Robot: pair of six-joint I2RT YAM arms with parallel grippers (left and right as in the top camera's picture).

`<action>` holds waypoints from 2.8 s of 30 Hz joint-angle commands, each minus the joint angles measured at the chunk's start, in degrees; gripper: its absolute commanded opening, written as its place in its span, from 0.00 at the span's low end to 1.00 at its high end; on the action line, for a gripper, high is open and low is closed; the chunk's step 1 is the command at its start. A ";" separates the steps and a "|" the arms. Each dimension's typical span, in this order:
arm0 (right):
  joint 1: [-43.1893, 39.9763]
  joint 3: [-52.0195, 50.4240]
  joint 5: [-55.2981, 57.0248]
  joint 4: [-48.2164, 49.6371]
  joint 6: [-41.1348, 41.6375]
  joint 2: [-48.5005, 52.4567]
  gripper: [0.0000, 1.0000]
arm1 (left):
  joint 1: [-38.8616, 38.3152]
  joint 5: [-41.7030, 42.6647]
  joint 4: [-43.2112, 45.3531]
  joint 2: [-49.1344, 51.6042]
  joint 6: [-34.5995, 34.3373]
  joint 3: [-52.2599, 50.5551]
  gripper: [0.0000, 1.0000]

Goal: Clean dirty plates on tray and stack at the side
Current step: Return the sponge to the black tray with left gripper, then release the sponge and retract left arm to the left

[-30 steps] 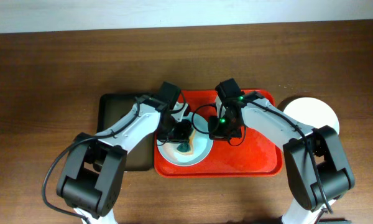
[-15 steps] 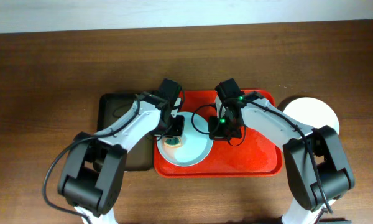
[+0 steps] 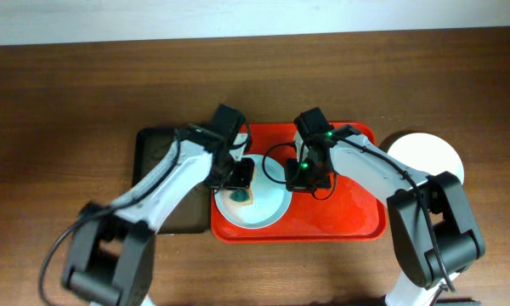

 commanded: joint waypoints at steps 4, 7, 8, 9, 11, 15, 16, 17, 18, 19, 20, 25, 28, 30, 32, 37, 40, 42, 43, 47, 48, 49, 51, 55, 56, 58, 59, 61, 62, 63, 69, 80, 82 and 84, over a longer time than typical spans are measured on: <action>0.46 0.63 -0.28 0.07 0.07 0.07 0.04 | -1.92 -10.51 4.33 -1.40 -1.49 -4.39 0.00; 0.46 0.63 -0.28 0.20 0.07 0.07 0.04 | -2.16 -10.49 8.44 2.19 -4.15 -8.00 0.00; 0.46 0.63 -0.28 0.20 0.07 0.07 0.04 | -2.16 -9.99 8.98 3.34 -4.48 -8.70 0.00; 0.46 0.63 -0.28 0.17 0.07 0.07 0.04 | -2.16 -7.17 9.27 4.96 -4.46 -9.14 0.00; 0.46 0.63 -0.28 0.20 0.07 0.07 0.04 | -2.16 -0.11 9.79 5.57 -4.17 -9.11 0.00; 0.46 0.63 -0.26 0.15 0.04 0.07 0.04 | -1.95 10.71 9.18 2.49 -3.54 -5.29 0.00; 0.46 0.63 -0.02 -0.07 0.04 0.07 0.04 | -1.92 8.07 7.98 -0.04 -3.54 -3.82 0.00; 0.46 0.63 0.09 -0.17 0.04 0.07 0.04 | -1.73 4.87 6.64 -1.92 -3.56 -2.93 0.00; 0.46 0.63 0.15 -0.22 0.04 0.07 0.04 | -1.27 0.13 4.70 -4.13 -3.54 -2.05 0.00; 0.46 0.63 0.15 -0.22 0.04 0.07 0.04 | -0.55 -5.75 2.29 -6.88 -3.54 -1.42 0.00; 0.46 0.63 0.15 -0.17 0.07 0.07 0.04 | 0.20 -11.15 0.09 -9.33 -3.56 -1.40 0.00; 0.46 0.63 0.15 -0.20 0.07 0.07 0.04 | 6.82 -25.79 -9.75 -12.37 -3.58 -1.42 0.00; 0.46 0.63 0.15 -0.17 0.07 0.07 0.04 | 13.60 -25.75 -10.36 -12.33 -2.36 -1.46 0.00; 0.46 0.63 0.15 -0.17 0.07 0.07 0.04 | 16.50 -24.68 -10.36 -12.26 -1.09 -1.73 0.00; 0.46 0.63 0.15 -0.17 0.07 0.07 0.04 | 17.16 -22.10 -9.42 -12.26 1.31 -2.78 0.00; 0.46 0.63 0.15 -0.17 0.04 0.07 0.04 | 17.27 -20.85 -2.08 -12.26 1.88 -11.26 0.00; 0.46 0.63 0.15 -0.17 0.04 0.07 0.04 | 17.27 -19.21 4.52 -12.26 1.88 -16.72 0.00; 0.46 0.63 0.15 -0.13 0.04 0.07 0.04 | 17.27 -19.17 8.13 -12.26 1.88 -19.41 0.00; 0.46 0.63 0.15 -0.11 0.07 0.07 0.04 | 17.27 -19.15 8.28 -12.26 1.88 -19.54 0.00; 0.46 0.63 0.15 -0.07 0.07 0.07 0.04 | 17.27 -18.73 8.81 -12.28 1.86 -19.32 0.11; 0.46 0.63 0.15 -0.07 0.04 0.07 0.04 | 17.27 -18.75 8.37 -12.28 1.86 -18.95 0.35; 0.46 0.63 0.15 -0.04 0.07 0.07 0.05 | 17.27 -18.71 6.51 -12.41 1.86 -17.40 0.45; 0.46 0.63 0.15 -0.07 0.07 0.07 0.07 | 17.27 -17.25 1.09 -13.38 1.81 -11.52 0.52; 0.48 0.63 0.81 -0.20 0.04 0.07 0.22 | 19.28 -17.22 -10.25 -18.27 -0.57 3.45 0.74; 0.48 0.63 1.27 -0.20 0.07 0.11 0.24 | 20.17 -17.22 -11.78 -19.10 -1.46 5.46 0.78; 0.52 0.37 3.41 0.50 0.09 0.15 0.27 | 23.78 -15.56 -14.69 -21.94 -1.66 10.34 0.89; 0.57 0.02 4.09 1.05 0.11 0.15 0.27 | 25.64 -15.67 -15.04 -23.26 -1.66 10.95 0.99; 0.98 -1.27 4.50 2.49 0.33 0.17 0.26 | 30.01 -15.76 -15.76 -25.29 -1.68 10.95 0.99; 1.18 -1.95 4.50 3.48 0.33 0.17 0.25 | 31.89 -15.74 -16.33 -25.70 -1.68 10.93 0.99; 1.40 -2.97 4.50 5.03 0.33 0.17 0.11 | 34.01 -15.76 -17.25 -25.83 -1.66 10.93 0.99; 1.42 -3.39 4.70 6.27 0.31 0.17 0.04 | 35.04 -15.78 -17.42 -25.77 -1.66 10.93 0.99; 1.42 -3.39 4.68 6.86 0.48 0.17 0.04 | 35.04 -15.78 -17.42 -25.77 -1.66 10.93 0.99; 1.36 -3.28 4.66 6.84 0.48 0.13 0.04 | 35.04 -15.78 -17.44 -25.77 -1.64 10.93 0.99; 0.28 -1.49 4.28 4.48 0.50 -0.39 0.04 | 35.04 -15.78 -17.44 -25.77 -1.66 10.93 0.99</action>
